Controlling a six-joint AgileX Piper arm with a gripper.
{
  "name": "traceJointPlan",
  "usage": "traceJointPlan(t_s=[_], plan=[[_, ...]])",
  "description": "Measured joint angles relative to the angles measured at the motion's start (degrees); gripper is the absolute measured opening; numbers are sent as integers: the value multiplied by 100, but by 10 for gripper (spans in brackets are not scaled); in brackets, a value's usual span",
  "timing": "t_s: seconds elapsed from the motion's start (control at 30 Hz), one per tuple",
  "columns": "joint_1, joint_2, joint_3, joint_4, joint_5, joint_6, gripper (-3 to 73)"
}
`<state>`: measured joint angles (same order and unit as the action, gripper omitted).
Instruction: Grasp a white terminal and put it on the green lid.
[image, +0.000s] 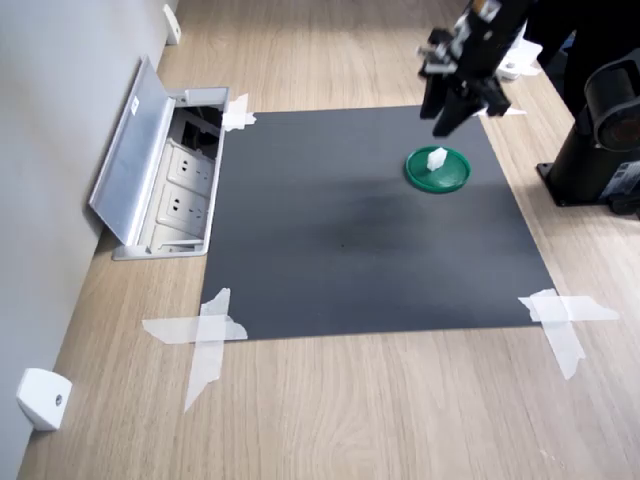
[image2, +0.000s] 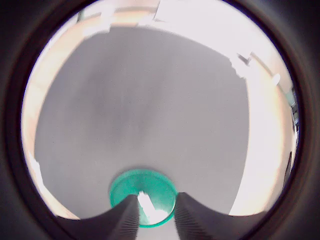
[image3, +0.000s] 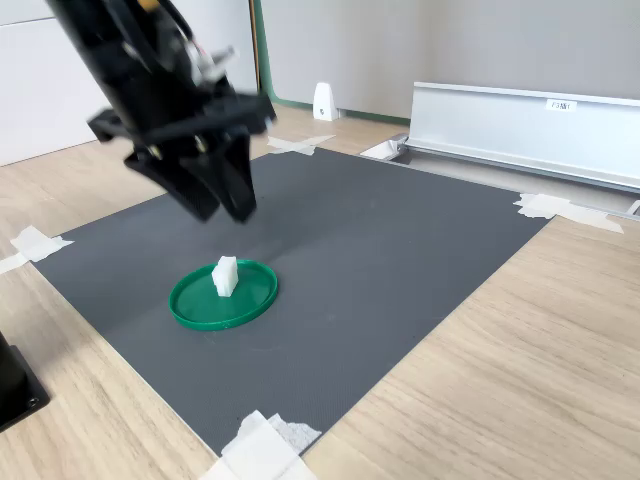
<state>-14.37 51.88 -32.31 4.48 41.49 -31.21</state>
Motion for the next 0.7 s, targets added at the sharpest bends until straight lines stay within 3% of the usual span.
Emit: traceJointPlan(t_s=[0.13, 0.23, 0.4, 0.7], plan=[[0, -1171, 351, 164, -509, 534, 86], [0, -2064, 822, -43, -1077, 1217, 13], [0, -3573, 1644, -369, -1483, 2219, -4], [0, -5221, 2536, -226, -1509, 2977, -5]])
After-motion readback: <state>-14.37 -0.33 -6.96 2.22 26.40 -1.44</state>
